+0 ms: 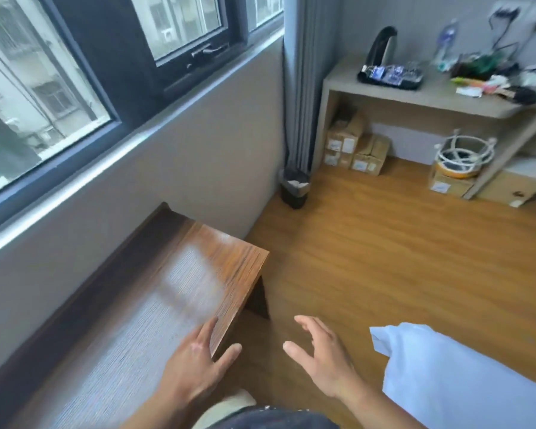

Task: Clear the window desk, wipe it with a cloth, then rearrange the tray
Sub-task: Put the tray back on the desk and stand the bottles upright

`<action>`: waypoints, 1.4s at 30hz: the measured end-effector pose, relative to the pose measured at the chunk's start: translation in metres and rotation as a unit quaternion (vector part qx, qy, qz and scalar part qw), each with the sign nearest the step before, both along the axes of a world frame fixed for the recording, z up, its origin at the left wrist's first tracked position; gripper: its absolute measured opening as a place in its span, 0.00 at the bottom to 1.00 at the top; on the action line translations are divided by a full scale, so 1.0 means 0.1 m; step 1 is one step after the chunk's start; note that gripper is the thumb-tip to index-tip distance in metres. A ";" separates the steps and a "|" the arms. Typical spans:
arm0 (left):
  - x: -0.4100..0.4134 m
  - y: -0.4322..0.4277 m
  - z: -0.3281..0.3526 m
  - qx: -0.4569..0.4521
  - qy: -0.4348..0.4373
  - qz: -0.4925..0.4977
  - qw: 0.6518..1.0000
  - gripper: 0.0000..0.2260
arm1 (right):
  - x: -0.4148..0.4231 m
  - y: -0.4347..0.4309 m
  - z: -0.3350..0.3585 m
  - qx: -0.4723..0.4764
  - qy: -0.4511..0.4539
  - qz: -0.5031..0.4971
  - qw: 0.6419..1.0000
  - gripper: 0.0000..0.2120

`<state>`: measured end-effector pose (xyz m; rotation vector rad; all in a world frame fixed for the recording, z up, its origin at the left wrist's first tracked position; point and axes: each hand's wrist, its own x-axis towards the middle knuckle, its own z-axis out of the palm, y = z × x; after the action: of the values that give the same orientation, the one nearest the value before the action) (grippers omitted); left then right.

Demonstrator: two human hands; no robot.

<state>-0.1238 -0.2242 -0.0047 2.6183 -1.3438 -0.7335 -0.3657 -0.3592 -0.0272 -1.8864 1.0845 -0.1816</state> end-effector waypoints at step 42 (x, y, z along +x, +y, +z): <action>0.55 -9.44 -0.13 0.007 0.079 -0.112 0.991 0.46 | -0.19 -8.67 0.13 0.055 0.071 -0.134 0.987 0.48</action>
<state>-0.0683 -1.1686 -0.0178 2.3838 -1.6054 -0.9600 -0.3852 -1.2263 -0.0141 -1.6694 1.4171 -0.1387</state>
